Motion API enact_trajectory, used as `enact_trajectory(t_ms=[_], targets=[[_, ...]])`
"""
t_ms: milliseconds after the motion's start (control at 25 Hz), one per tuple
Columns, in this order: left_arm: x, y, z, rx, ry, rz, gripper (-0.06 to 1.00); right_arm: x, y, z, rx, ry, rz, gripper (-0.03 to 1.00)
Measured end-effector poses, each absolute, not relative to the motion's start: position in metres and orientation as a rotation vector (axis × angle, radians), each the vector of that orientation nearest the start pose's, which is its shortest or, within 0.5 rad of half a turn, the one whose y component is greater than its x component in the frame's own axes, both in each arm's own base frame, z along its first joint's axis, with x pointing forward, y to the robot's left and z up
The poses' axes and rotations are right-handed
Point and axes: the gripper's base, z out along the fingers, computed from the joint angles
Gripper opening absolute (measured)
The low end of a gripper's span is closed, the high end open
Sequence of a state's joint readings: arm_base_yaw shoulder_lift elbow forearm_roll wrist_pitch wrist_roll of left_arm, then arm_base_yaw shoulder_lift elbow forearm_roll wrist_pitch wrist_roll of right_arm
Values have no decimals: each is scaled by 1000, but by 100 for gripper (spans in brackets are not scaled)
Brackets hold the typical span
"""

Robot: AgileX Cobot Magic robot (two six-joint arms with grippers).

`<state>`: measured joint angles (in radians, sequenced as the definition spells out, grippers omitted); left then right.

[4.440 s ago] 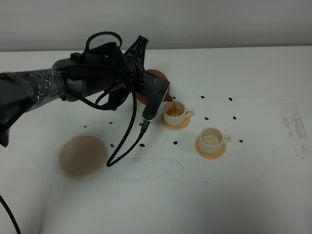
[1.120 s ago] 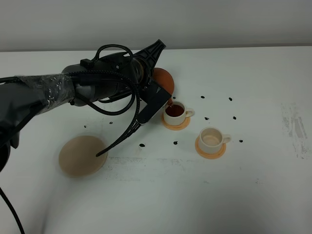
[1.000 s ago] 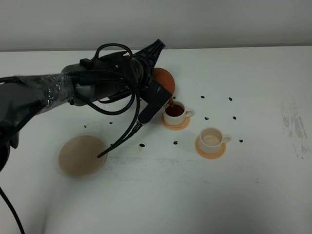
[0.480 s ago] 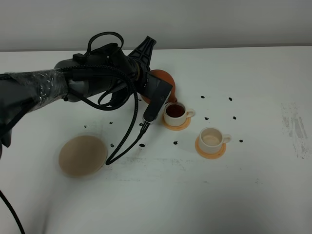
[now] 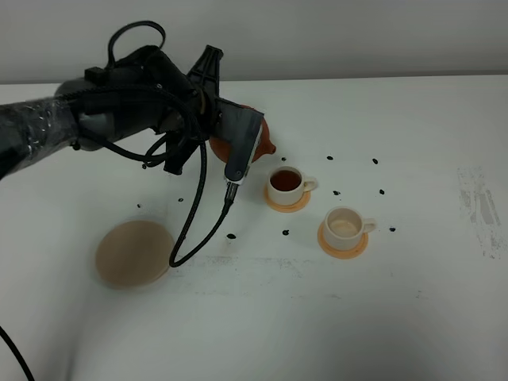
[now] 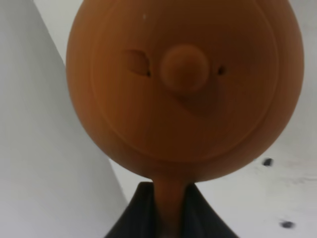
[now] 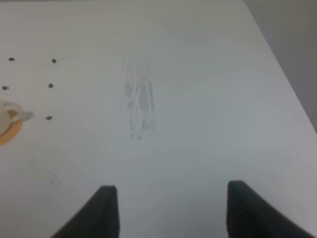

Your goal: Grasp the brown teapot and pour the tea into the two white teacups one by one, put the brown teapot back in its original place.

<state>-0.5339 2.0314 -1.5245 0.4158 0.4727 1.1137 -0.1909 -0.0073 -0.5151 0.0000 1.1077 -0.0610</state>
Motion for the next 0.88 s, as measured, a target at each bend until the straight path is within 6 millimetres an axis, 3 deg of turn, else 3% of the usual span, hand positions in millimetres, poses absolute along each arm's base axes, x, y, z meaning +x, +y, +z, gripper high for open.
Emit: enact_trajectory(t_ms=[200, 440, 640, 880], targets=[[396, -202, 217, 1917, 1706, 394, 8, -10, 2, 278, 135, 2068, -155, 47], [393, -191, 212, 1546, 2123, 46, 8, -10, 2, 278, 135, 2068, -155, 47], [398, -179, 211, 1197, 2351, -61, 8, -10, 2, 278, 135, 2068, -155, 47], [398, -177, 193, 1092, 2493, -119, 8, -10, 2, 278, 135, 2068, -155, 47]])
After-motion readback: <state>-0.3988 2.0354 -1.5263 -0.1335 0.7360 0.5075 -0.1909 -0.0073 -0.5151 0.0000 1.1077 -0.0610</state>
